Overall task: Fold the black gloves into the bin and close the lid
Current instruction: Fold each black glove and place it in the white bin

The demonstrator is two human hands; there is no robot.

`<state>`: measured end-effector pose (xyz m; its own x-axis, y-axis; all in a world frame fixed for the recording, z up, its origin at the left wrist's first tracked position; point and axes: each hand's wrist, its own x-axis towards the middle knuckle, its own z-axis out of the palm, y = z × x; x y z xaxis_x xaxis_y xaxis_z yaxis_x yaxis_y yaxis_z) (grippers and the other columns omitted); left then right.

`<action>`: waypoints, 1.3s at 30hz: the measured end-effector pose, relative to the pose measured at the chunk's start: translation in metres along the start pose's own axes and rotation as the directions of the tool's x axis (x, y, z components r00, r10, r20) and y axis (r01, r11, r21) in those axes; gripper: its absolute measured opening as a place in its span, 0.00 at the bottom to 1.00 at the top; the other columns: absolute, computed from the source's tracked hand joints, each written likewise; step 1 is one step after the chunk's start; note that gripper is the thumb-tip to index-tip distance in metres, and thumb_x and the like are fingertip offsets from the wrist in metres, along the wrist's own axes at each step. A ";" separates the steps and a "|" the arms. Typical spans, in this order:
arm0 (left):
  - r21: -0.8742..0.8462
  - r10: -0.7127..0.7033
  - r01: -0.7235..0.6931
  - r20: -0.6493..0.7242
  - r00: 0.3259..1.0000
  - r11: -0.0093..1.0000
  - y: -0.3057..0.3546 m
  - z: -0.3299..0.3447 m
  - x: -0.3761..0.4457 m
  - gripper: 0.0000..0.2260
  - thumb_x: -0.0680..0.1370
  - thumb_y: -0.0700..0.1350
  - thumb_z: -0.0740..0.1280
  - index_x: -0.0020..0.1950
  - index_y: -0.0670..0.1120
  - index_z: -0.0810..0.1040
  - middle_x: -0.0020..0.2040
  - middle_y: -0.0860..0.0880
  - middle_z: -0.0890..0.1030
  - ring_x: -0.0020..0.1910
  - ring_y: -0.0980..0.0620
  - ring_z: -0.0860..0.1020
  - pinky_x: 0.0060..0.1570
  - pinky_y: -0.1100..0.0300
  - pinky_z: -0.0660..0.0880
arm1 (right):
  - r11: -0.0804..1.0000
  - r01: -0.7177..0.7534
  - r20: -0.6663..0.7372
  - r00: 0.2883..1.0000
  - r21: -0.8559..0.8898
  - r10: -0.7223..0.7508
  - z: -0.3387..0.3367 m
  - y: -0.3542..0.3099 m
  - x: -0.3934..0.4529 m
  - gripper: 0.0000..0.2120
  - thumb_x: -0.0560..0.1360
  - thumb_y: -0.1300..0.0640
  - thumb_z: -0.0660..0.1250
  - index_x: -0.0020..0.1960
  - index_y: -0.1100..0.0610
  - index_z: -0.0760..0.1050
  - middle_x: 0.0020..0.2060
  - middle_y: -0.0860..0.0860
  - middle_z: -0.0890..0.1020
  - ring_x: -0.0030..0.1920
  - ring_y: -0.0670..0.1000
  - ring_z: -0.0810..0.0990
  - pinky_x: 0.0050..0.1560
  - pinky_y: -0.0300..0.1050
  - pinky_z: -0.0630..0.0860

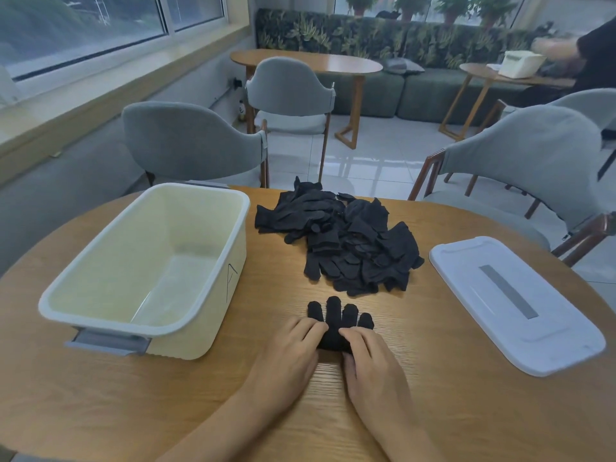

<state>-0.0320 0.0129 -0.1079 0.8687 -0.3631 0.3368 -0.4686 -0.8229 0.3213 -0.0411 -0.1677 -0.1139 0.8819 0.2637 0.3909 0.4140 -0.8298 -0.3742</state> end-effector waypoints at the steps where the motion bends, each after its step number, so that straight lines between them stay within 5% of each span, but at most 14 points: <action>1: -0.029 -0.033 0.033 0.013 0.999 0.999 -0.001 0.000 0.001 0.19 0.73 0.38 0.72 0.61 0.49 0.75 0.56 0.55 0.78 0.55 0.54 0.75 0.54 0.64 0.70 | 1.000 -0.007 -0.007 1.000 0.002 0.007 0.000 -0.001 0.001 0.22 0.69 0.65 0.76 0.62 0.55 0.78 0.54 0.47 0.80 0.53 0.45 0.79 0.56 0.34 0.72; 9: -0.177 -0.222 0.245 0.139 0.965 0.953 0.000 -0.019 0.033 0.06 0.82 0.47 0.64 0.59 0.52 0.75 0.52 0.57 0.77 0.52 0.56 0.71 0.48 0.64 0.64 | 0.967 -0.226 0.197 0.960 0.117 0.201 -0.017 0.000 0.038 0.12 0.82 0.56 0.63 0.64 0.48 0.73 0.54 0.42 0.78 0.55 0.43 0.74 0.51 0.36 0.70; 12: -0.172 -0.265 0.307 0.230 0.936 0.936 0.000 -0.029 0.054 0.02 0.83 0.47 0.64 0.52 0.50 0.76 0.46 0.55 0.74 0.48 0.55 0.72 0.42 0.64 0.62 | 0.932 -0.347 0.350 0.890 0.105 0.292 -0.024 0.003 0.062 0.10 0.82 0.54 0.61 0.62 0.47 0.73 0.51 0.42 0.77 0.50 0.44 0.75 0.48 0.40 0.73; 15: -0.072 -0.279 0.312 0.293 0.915 0.947 -0.004 -0.032 0.070 0.08 0.83 0.49 0.63 0.58 0.48 0.79 0.51 0.50 0.75 0.50 0.52 0.74 0.47 0.60 0.67 | 0.909 -0.414 0.478 0.809 0.048 0.343 -0.031 0.006 0.084 0.09 0.83 0.53 0.61 0.62 0.49 0.74 0.50 0.46 0.78 0.48 0.46 0.77 0.48 0.43 0.76; 19: 0.068 -0.311 0.307 0.354 0.882 0.949 -0.007 -0.034 0.084 0.12 0.83 0.50 0.65 0.63 0.47 0.76 0.60 0.48 0.71 0.53 0.50 0.72 0.54 0.54 0.73 | 0.928 -0.367 0.576 0.746 -0.064 0.335 -0.039 0.005 0.106 0.14 0.82 0.52 0.62 0.67 0.52 0.74 0.59 0.53 0.80 0.57 0.53 0.78 0.56 0.48 0.76; 27: 0.026 -0.276 0.293 0.426 0.862 0.956 -0.010 -0.033 0.101 0.18 0.81 0.44 0.68 0.70 0.50 0.72 0.65 0.47 0.73 0.61 0.47 0.74 0.59 0.51 0.75 | 0.910 -0.278 0.495 0.770 -0.306 0.402 -0.036 0.009 0.117 0.22 0.77 0.43 0.68 0.66 0.53 0.73 0.59 0.52 0.77 0.55 0.53 0.78 0.54 0.49 0.78; 34: -0.045 -0.246 0.323 0.554 0.796 0.945 -0.018 -0.037 0.115 0.15 0.80 0.43 0.70 0.66 0.48 0.78 0.65 0.47 0.79 0.63 0.47 0.76 0.61 0.53 0.75 | 0.906 -0.353 0.641 0.645 -0.233 0.416 -0.037 0.003 0.137 0.20 0.76 0.53 0.72 0.67 0.53 0.74 0.62 0.53 0.78 0.58 0.53 0.78 0.57 0.46 0.78; 39: -0.071 -0.233 0.348 0.618 0.751 0.935 -0.025 -0.036 0.119 0.14 0.78 0.43 0.72 0.63 0.48 0.79 0.61 0.48 0.80 0.60 0.48 0.78 0.62 0.51 0.76 | 0.921 -0.326 0.705 0.600 -0.214 0.377 -0.035 0.000 0.141 0.19 0.76 0.57 0.72 0.66 0.52 0.75 0.60 0.53 0.79 0.54 0.54 0.80 0.49 0.45 0.82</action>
<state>0.0773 0.0062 -0.0441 0.8606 -0.3514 -0.3686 -0.1473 -0.8646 0.4804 0.0750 -0.1479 -0.0293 0.8445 0.1924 -0.4997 0.0450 -0.9554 -0.2918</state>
